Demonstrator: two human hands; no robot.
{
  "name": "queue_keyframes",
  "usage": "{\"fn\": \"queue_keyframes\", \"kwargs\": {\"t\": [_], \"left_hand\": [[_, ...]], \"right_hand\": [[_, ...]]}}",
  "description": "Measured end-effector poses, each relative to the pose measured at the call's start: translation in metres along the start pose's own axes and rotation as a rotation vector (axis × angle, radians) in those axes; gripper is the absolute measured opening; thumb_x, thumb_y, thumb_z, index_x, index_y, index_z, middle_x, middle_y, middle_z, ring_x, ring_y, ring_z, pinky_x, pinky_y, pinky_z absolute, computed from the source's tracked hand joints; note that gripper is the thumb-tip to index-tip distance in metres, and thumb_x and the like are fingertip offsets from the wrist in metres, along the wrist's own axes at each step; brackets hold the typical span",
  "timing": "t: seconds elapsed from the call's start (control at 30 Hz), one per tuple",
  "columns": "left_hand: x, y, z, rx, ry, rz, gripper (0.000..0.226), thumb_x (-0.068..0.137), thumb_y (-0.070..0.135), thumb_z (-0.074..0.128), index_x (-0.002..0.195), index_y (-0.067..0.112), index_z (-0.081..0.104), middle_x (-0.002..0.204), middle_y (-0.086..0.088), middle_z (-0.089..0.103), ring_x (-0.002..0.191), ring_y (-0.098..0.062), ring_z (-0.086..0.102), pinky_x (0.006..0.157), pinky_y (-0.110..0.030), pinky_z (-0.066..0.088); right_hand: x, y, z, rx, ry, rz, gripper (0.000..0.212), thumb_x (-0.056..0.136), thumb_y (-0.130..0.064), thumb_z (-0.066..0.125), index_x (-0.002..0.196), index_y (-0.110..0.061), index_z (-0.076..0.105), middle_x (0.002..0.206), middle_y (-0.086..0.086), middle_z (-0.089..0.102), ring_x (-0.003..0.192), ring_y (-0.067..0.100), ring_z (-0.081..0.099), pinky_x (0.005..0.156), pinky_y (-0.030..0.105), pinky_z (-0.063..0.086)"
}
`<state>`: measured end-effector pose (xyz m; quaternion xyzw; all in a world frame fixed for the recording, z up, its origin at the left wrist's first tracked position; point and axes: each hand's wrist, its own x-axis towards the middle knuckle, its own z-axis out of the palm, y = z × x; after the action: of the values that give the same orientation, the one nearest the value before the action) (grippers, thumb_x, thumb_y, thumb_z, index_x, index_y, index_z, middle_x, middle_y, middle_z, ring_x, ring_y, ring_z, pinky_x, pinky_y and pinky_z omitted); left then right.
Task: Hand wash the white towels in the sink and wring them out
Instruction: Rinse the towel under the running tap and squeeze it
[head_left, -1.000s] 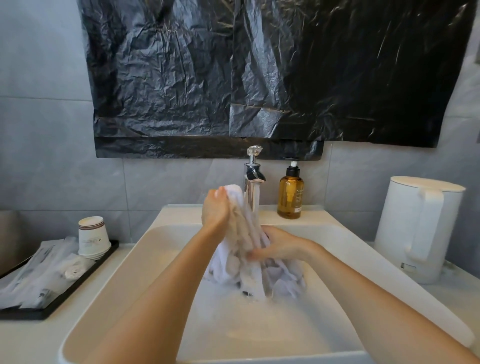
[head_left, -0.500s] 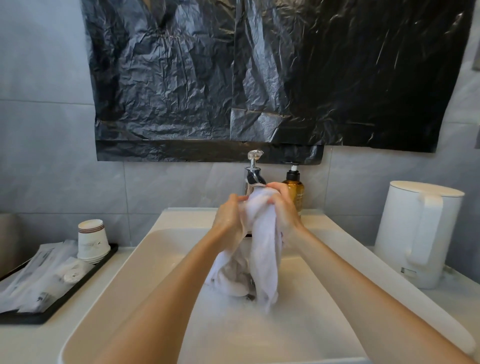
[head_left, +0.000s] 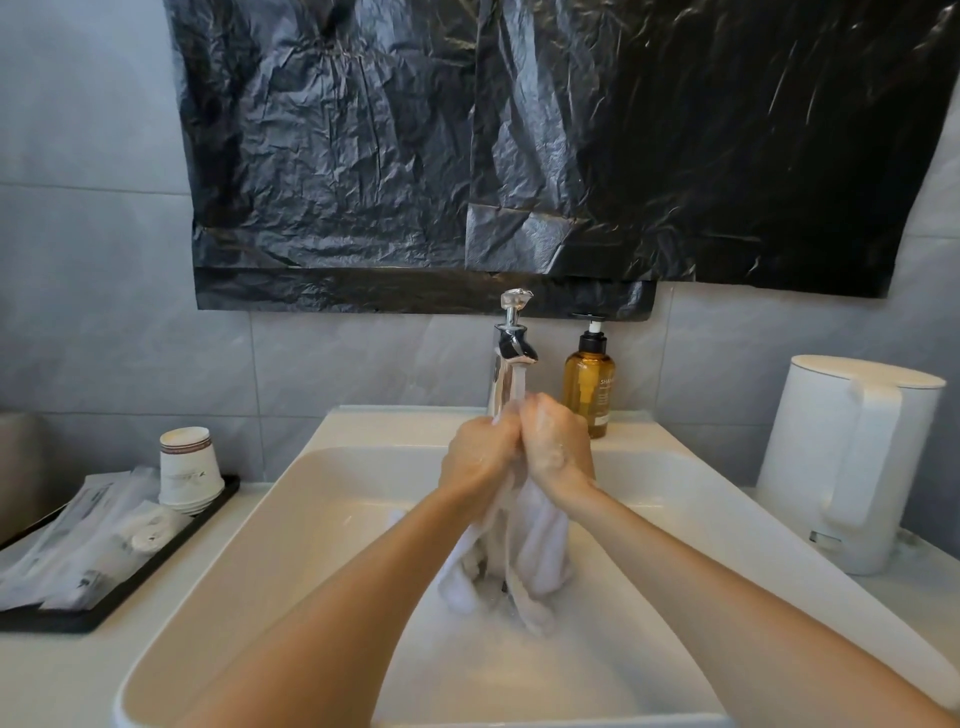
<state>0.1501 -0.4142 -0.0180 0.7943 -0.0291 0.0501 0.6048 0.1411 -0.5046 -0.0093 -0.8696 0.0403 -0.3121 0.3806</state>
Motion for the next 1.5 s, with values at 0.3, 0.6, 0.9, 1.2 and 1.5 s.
{"fn": "queue_keyframes", "kwargs": {"t": [0.3, 0.6, 0.9, 1.2, 1.5], "left_hand": [[-0.006, 0.009, -0.008, 0.550, 0.233, 0.246, 0.056, 0.096, 0.049, 0.029, 0.090, 0.013, 0.072, 0.095, -0.009, 0.071, 0.089, -0.032, 0.062, 0.080, -0.037, 0.045], [0.007, 0.009, -0.033, 0.124, 0.348, 0.092, 0.055, 0.101, 0.050, 0.030, 0.107, 0.012, 0.069, 0.111, -0.012, 0.067, 0.106, -0.036, 0.059, 0.090, -0.038, 0.044], [0.015, 0.008, -0.051, 0.005, 0.439, -0.058, 0.054, 0.105, 0.039, 0.028, 0.119, 0.001, 0.063, 0.122, -0.020, 0.063, 0.113, -0.037, 0.057, 0.089, -0.037, 0.041], [-0.004, 0.017, -0.025, 0.015, 0.058, 0.102, 0.074, 0.063, 0.086, 0.038, 0.086, 0.023, 0.070, 0.086, -0.004, 0.073, 0.084, -0.026, 0.069, 0.083, -0.045, 0.056], [-0.006, 0.013, -0.015, 0.035, -0.037, 0.163, 0.028, 0.078, 0.047, 0.038, 0.080, 0.034, 0.063, 0.084, 0.000, 0.070, 0.083, -0.026, 0.066, 0.077, -0.044, 0.054]], "right_hand": [[0.001, 0.012, -0.014, -0.102, -0.115, -0.312, 0.041, 0.104, -0.041, 0.028, 0.074, -0.021, 0.048, 0.076, 0.007, 0.063, 0.071, 0.022, 0.057, 0.061, 0.032, 0.034], [0.000, 0.023, -0.021, 0.233, -0.671, 0.168, 0.060, 0.082, -0.060, 0.063, 0.129, -0.024, 0.049, 0.124, -0.001, 0.059, 0.114, 0.019, 0.056, 0.090, 0.036, 0.048], [0.024, 0.014, -0.020, 0.903, -0.348, 0.362, 0.054, 0.076, -0.014, 0.069, 0.124, -0.015, 0.044, 0.126, 0.018, 0.053, 0.119, 0.033, 0.054, 0.101, 0.047, 0.046], [-0.002, -0.017, 0.020, 0.927, -0.298, 0.439, 0.090, 0.063, -0.086, 0.056, 0.129, -0.025, 0.048, 0.115, 0.008, 0.065, 0.106, 0.025, 0.064, 0.095, 0.048, 0.051], [0.004, -0.006, 0.020, 0.450, -0.064, 0.385, 0.029, 0.099, -0.048, 0.038, 0.106, -0.024, 0.053, 0.098, 0.004, 0.058, 0.092, 0.024, 0.057, 0.064, 0.028, 0.043]]}}
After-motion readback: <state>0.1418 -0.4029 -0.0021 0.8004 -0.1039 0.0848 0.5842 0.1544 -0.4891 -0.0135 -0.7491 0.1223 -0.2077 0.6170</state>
